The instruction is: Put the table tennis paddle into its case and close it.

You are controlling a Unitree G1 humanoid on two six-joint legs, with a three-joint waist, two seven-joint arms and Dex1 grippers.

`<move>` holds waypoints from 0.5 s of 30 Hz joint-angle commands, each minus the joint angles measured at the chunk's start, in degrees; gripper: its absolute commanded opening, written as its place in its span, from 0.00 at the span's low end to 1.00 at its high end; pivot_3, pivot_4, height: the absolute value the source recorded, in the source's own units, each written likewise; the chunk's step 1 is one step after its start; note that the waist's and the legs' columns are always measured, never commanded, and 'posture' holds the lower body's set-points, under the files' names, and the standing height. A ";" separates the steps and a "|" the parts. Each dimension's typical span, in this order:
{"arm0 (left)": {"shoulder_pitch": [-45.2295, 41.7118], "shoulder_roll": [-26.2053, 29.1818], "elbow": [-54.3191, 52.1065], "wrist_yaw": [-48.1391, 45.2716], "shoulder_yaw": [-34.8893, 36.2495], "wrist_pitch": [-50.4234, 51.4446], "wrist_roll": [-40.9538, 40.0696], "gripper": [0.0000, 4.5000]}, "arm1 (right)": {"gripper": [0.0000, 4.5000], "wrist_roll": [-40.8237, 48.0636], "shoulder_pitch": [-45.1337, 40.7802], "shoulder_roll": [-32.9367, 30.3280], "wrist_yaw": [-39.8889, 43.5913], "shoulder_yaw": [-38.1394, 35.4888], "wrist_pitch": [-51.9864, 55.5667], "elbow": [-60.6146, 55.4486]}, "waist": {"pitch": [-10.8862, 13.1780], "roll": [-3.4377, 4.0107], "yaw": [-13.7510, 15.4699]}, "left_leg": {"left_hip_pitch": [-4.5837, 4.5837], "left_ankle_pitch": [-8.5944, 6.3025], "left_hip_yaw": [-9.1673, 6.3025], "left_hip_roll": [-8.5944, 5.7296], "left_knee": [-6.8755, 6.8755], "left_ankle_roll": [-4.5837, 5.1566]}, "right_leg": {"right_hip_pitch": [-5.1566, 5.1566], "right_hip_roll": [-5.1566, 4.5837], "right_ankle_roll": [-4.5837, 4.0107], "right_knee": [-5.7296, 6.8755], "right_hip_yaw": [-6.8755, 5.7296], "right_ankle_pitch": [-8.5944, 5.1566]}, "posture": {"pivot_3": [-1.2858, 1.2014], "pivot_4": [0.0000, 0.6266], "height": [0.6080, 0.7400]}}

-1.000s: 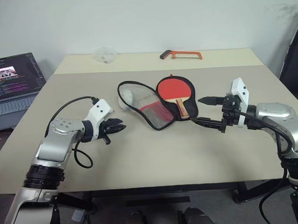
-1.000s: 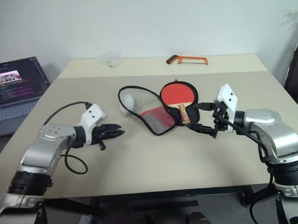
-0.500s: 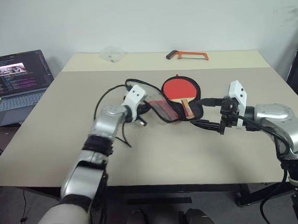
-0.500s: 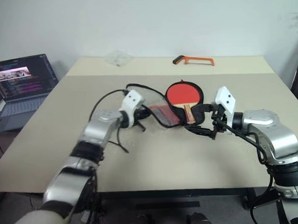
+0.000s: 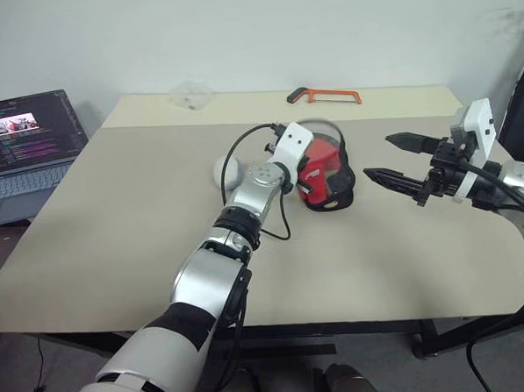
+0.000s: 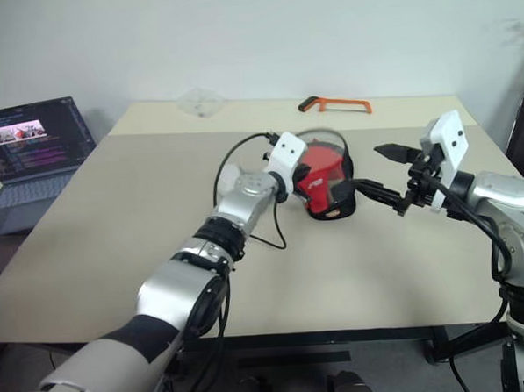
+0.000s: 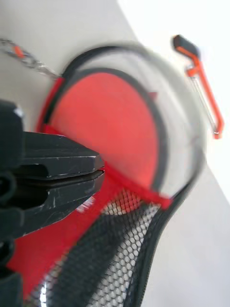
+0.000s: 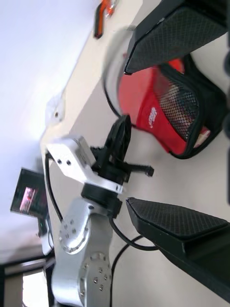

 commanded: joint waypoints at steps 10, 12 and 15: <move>16.05 24.95 -40.75 -26.77 5.99 17.45 -10.11 0.30 | 1.00 2.55 -10.45 19.60 -27.67 -7.13 15.69 20.66 | 0.00 0.01 -1.20 | 0.08 0.15 0.00 0.09 -0.08 -0.22 | -0.02 0.00 -0.30 0.15 -0.04 0.17 | 0.52 0.24 1.00; 18.84 28.49 -44.97 -28.69 7.24 19.77 -11.57 0.46 | 1.00 4.02 -11.72 22.58 -30.98 -9.74 17.15 24.61 | 0.00 0.01 -0.89 | 0.06 0.15 0.02 0.08 -0.09 -0.22 | -0.02 -0.02 -0.30 0.13 -0.04 0.17 | 0.52 0.24 1.00; 23.68 33.15 -51.19 -31.57 9.14 23.40 -13.97 0.71 | 1.00 4.98 -12.72 25.74 -34.75 -12.96 17.63 29.62 | 0.00 0.01 -0.67 | 0.04 0.15 0.06 0.07 -0.09 -0.21 | -0.02 -0.05 -0.30 0.10 -0.04 0.17 | 0.52 0.24 1.00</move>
